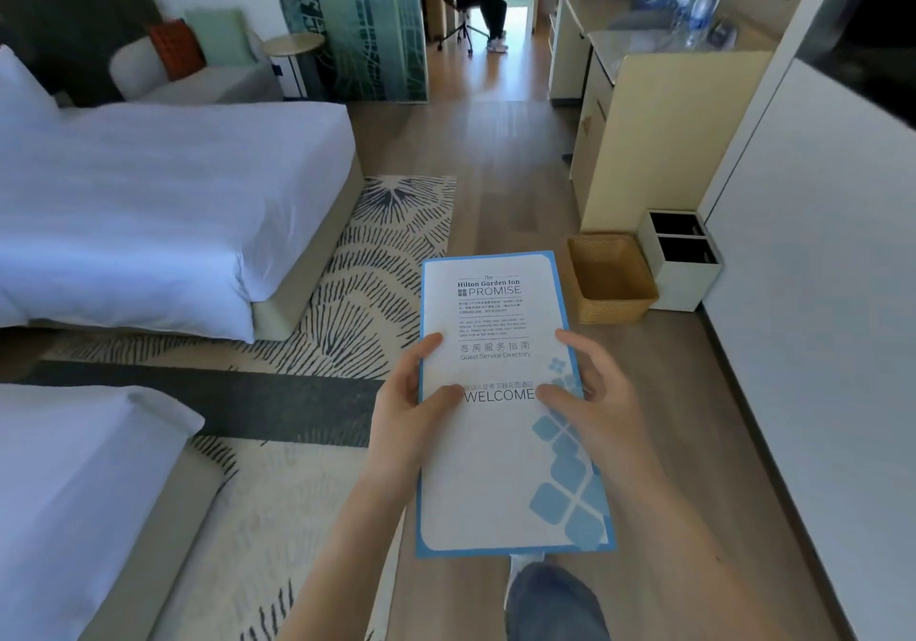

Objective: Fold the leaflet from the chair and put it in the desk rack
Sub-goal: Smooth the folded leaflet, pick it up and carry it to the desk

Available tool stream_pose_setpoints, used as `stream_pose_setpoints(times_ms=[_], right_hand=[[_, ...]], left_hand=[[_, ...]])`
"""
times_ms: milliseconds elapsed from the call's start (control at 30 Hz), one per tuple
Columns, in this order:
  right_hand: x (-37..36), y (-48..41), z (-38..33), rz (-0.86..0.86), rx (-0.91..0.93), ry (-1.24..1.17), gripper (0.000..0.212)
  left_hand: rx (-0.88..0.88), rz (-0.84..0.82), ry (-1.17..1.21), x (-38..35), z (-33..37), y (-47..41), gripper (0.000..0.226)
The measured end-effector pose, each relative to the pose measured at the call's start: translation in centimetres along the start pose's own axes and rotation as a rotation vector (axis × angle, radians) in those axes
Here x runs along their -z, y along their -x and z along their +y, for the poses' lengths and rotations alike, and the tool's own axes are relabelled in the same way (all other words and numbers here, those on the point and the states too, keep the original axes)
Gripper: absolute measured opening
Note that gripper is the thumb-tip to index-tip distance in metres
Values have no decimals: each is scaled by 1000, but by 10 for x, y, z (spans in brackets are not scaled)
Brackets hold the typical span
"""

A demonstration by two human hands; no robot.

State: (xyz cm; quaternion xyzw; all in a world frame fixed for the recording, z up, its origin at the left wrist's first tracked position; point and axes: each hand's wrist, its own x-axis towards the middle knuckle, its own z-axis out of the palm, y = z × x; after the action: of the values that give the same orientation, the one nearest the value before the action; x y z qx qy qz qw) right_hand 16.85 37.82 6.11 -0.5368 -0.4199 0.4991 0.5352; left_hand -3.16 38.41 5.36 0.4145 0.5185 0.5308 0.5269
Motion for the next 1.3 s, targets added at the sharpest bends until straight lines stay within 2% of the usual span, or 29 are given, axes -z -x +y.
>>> stream_pose_setpoints(times_ms=[167, 467, 733, 1000, 1300], right_hand=[[-7, -149, -3, -5, -12, -30, 57], [-34, -422, -54, -39, -17, -49, 56], [-90, -642, -32, -67, -50, -20, 56], [-146, -876, -68, 4, -2, -69, 55], [-139, -1124, -88, 100, 5, -56, 54]], left_hand=[[5, 14, -9, -31, 6, -143, 52], [-1, 29, -18, -81, 60, -409, 53], [40, 61, -7, -77, 46, -628, 53], [-3, -55, -31, -90, 101, -886, 53], [18, -137, -28, -168, 108, -1147, 53]])
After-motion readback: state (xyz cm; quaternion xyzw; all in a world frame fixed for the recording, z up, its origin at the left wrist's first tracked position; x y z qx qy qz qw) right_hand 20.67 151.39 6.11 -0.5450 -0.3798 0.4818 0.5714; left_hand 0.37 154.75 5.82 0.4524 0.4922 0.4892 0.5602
